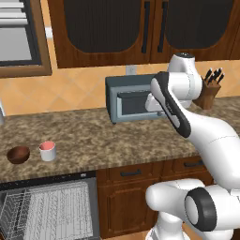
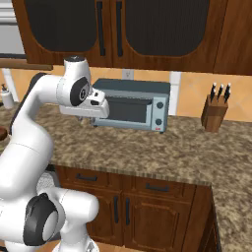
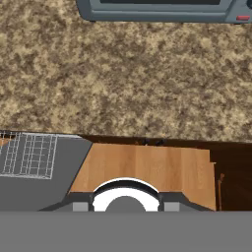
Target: Pick up the cup and bowl from the counter, place them in the dishwasher, and close the dishwasher door.
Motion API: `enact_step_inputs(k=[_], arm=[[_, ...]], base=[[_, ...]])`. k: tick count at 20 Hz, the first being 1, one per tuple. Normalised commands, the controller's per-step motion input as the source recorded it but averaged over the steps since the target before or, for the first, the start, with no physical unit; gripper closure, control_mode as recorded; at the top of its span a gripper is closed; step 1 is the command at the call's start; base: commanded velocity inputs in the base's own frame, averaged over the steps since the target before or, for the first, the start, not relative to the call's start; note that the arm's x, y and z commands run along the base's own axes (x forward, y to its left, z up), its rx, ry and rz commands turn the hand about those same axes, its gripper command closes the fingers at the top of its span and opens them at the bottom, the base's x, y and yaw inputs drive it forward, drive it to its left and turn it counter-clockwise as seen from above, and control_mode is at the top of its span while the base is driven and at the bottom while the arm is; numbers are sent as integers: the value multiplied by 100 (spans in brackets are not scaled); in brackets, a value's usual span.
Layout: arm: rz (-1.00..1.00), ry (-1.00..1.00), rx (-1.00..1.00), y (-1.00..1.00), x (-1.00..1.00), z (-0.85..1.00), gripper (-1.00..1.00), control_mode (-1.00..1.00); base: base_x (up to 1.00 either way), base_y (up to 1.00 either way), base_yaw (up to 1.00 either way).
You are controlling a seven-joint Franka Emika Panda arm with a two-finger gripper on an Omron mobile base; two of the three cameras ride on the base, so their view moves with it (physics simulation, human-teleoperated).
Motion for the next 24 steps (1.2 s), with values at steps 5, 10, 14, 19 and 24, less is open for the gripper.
enact_step_inputs(k=[5, 10, 14, 19, 24], arm=[[0, 0, 0, 0, 0, 0, -100, 100], [0, 0, 0, 0, 0, 0, -100, 100], [0, 0, 0, 0, 0, 0, -100, 100], [0, 0, 0, 0, 0, 0, -100, 100], [0, 0, 0, 0, 0, 0, -100, 100]], base=[[0, 0, 1], [-3, -10, 34], [-3, -13, 54], [-8, -19, 59], [-4, -22, 57]])
